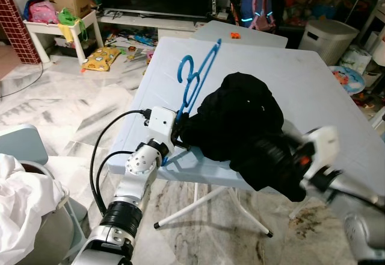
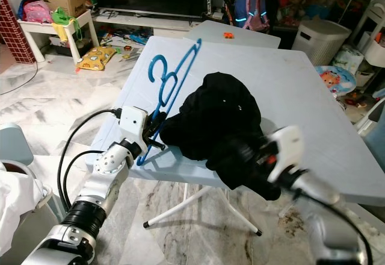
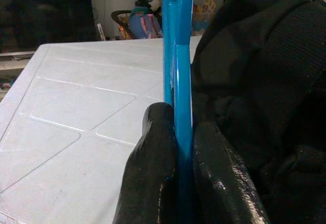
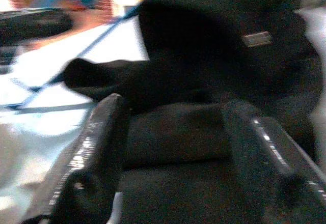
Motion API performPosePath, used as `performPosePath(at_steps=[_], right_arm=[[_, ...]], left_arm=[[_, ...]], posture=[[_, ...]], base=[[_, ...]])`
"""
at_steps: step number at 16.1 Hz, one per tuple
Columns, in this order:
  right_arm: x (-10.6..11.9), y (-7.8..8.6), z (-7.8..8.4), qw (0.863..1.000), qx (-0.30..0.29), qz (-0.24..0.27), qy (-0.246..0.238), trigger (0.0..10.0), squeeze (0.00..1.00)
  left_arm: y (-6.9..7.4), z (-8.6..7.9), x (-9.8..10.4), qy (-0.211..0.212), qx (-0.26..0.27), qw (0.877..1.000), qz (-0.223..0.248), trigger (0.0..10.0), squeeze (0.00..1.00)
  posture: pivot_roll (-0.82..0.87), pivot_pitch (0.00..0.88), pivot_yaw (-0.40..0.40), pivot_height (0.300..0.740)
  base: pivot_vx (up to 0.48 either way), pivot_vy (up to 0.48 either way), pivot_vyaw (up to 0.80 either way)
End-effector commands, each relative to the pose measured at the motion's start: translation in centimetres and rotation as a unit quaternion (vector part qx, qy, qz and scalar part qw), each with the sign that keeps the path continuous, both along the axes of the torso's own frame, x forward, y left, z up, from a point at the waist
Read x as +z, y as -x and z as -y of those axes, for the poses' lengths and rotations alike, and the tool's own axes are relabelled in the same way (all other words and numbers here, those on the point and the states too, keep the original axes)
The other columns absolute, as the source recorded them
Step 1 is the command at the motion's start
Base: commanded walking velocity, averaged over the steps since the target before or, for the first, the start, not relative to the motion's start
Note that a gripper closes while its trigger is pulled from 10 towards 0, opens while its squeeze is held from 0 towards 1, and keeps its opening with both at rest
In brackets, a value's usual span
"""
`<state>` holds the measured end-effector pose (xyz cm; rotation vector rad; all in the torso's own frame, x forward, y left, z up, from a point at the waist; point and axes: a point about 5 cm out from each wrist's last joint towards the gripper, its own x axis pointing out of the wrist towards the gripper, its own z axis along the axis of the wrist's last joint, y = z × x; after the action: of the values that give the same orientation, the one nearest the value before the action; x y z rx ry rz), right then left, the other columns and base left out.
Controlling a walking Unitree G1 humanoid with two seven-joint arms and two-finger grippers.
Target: Hang hanger
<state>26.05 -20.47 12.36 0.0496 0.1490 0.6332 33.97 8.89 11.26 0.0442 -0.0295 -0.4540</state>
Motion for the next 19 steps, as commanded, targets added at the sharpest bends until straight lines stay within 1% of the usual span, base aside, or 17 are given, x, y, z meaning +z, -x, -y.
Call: performPosePath(at_steps=[1,3,4,5,7,9,11,12,13,14,15,16,18,19], right_arm=[[-0.4,0.7,-1.1,0.999,0.044,-0.023,-0.01,10.0,1.0],[-1.7,1.1,-2.5,0.995,0.08,-0.062,-0.022,10.0,1.0],[-2.4,1.0,-3.5,0.991,0.099,-0.084,-0.023,10.0,1.0],[-2.6,0.8,-4.1,0.99,0.112,-0.089,-0.02,10.0,1.0],[-3.2,-0.7,-5.1,0.99,0.097,-0.1,-0.004,10.0,1.0],[-3.3,-2.4,-5.7,0.993,0.054,-0.098,0.026,10.0,1.0],[-3.0,-3.8,-6.0,0.994,0.015,-0.101,0.029,10.0,1.0],[-3.2,-4.3,-6.2,0.993,0.008,-0.114,0.035,10.0,1.0],[-3.4,-4.4,-6.2,0.992,0.006,-0.118,0.043,10.0,1.0],[-4.1,-4.9,-6.1,0.989,-0.015,-0.136,0.059,10.0,1.0],[-4.6,-6.1,-5.3,0.982,-0.082,-0.153,0.073,10.0,1.0],[-4.6,-6.6,-4.9,0.978,-0.114,-0.157,0.072,10.0,1.0],[-4.9,-7.2,-4.4,0.972,-0.147,-0.17,0.071,10.0,1.0],[-4.8,-7.8,-3.9,0.966,-0.181,-0.169,0.074,10.0,1.0]], left_arm=[[0.4,-0.5,-1.5,-0.012,0.003,0.999,-0.034,10.0,0.0],[0.3,-0.6,-1.5,-0.013,0.004,0.999,-0.035,10.0,0.0],[0.3,-0.5,-1.5,-0.013,0.003,0.999,-0.034,10.0,0.0],[0.3,-0.4,-1.5,-0.013,0.002,0.999,-0.034,10.0,0.0],[0.1,-0.4,-1.3,-0.014,0.001,0.999,-0.032,10.0,0.0],[0.1,-0.4,-1.2,-0.014,0.001,0.999,-0.032,10.0,0.0],[0.1,-0.4,-1.2,-0.014,0.002,0.999,-0.032,10.0,0.0],[0.1,-0.3,-1.3,-0.013,0.002,0.999,-0.032,10.0,0.0],[0.2,-0.3,-1.4,-0.013,0.002,0.999,-0.032,10.0,0.0],[0.2,-0.2,-1.4,-0.012,0.002,0.999,-0.033,10.0,0.0],[0.2,-0.1,-1.4,-0.011,0.002,0.999,-0.033,10.0,0.0],[0.2,-0.1,-1.4,-0.011,0.001,0.999,-0.034,10.0,0.0],[0.1,0.0,-1.4,-0.011,0.001,0.999,-0.033,10.0,0.0],[0.1,0.1,-1.4,-0.01,0.001,0.999,-0.033,10.0,0.0]], posture=[[0.06,0.0,-0.06,0.74],[0.06,0.0,-0.056,0.74],[0.06,0.0,-0.055,0.74],[0.06,0.0,-0.05,0.74],[0.07,0.0,-0.046,0.74],[0.07,0.0,-0.048,0.74],[0.08,0.0,-0.05,0.74],[0.08,0.0,-0.053,0.74],[0.08,0.0,-0.054,0.74],[0.08,0.0,-0.055,0.74],[0.08,0.0,-0.056,0.74],[0.08,0.0,-0.057,0.74],[0.08,0.0,-0.061,0.74],[0.08,0.0,-0.067,0.74]], base=[[0.0,0.0,0.0],[0.0,0.0,0.0],[0.0,0.0,0.0],[0.0,0.0,0.0],[0.0,0.0,0.0],[0.0,0.0,0.0],[0.0,0.0,0.0],[0.0,0.0,0.0],[0.0,0.0,0.0],[0.0,0.0,0.0],[0.0,0.0,0.0],[0.0,0.0,0.0],[0.0,0.0,0.0],[0.0,0.0,0.0]])
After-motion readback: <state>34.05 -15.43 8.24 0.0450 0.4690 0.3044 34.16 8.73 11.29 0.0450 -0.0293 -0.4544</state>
